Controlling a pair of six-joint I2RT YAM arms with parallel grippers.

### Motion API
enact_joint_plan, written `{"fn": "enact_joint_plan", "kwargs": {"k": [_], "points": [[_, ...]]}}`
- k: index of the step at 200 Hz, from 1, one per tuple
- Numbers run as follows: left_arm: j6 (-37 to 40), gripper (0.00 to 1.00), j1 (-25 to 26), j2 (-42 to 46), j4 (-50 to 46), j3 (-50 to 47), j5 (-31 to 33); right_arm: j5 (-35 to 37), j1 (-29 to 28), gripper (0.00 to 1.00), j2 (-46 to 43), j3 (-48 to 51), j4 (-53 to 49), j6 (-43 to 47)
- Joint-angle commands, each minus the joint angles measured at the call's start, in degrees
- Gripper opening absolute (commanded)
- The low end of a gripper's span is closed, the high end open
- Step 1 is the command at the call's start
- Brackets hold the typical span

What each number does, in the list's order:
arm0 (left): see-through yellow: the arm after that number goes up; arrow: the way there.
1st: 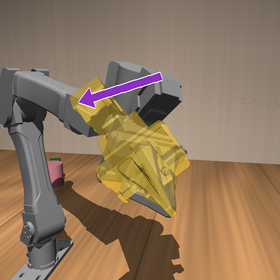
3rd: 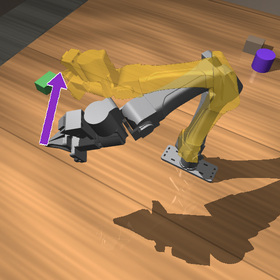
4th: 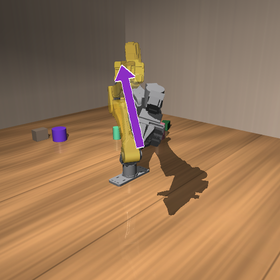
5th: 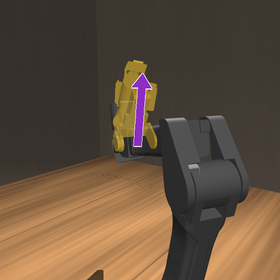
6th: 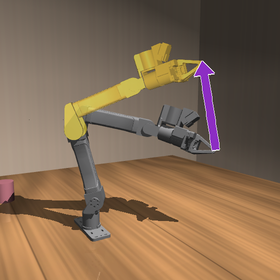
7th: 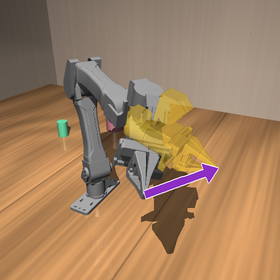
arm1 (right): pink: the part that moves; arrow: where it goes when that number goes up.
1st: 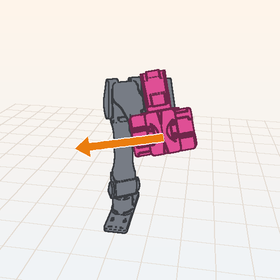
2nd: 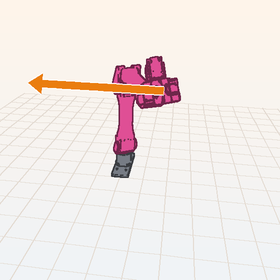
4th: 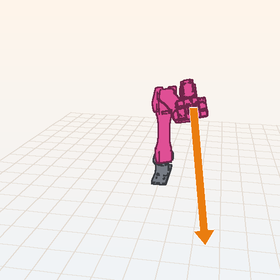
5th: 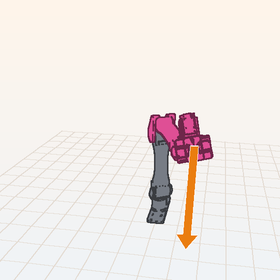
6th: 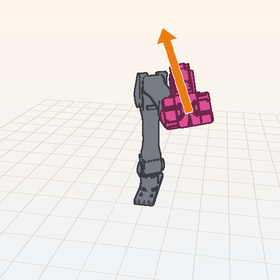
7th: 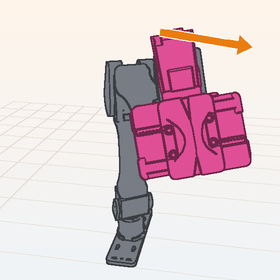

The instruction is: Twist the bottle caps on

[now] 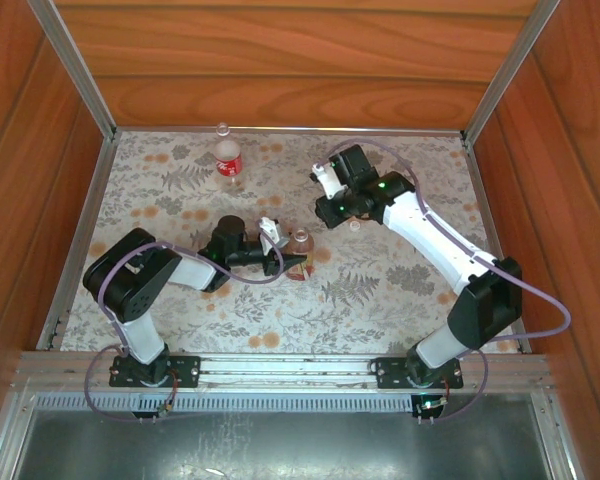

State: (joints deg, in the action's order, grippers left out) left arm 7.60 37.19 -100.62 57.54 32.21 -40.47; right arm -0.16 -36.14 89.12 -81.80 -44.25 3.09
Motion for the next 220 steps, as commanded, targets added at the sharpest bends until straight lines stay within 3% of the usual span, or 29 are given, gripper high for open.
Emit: {"fn": "enact_joint_plan", "kwargs": {"k": [1, 103, 220], "points": [[-0.74, 0.59, 0.29, -1.98, -1.64, 0.22, 0.83, -1.79, -2.37, 0.32, -1.90, -3.62, -6.40, 1.61], [-0.76, 0.59, 0.26, -3.22, -1.64, 0.62, 0.76, -2.10, -9.49, 0.32, -0.14, -6.95, -11.20, 2.35], [-0.56, 0.59, 0.25, -2.73, -1.69, -0.36, 0.53, 1.40, -10.44, 0.31, 4.45, -6.34, -10.68, 2.80]]}}
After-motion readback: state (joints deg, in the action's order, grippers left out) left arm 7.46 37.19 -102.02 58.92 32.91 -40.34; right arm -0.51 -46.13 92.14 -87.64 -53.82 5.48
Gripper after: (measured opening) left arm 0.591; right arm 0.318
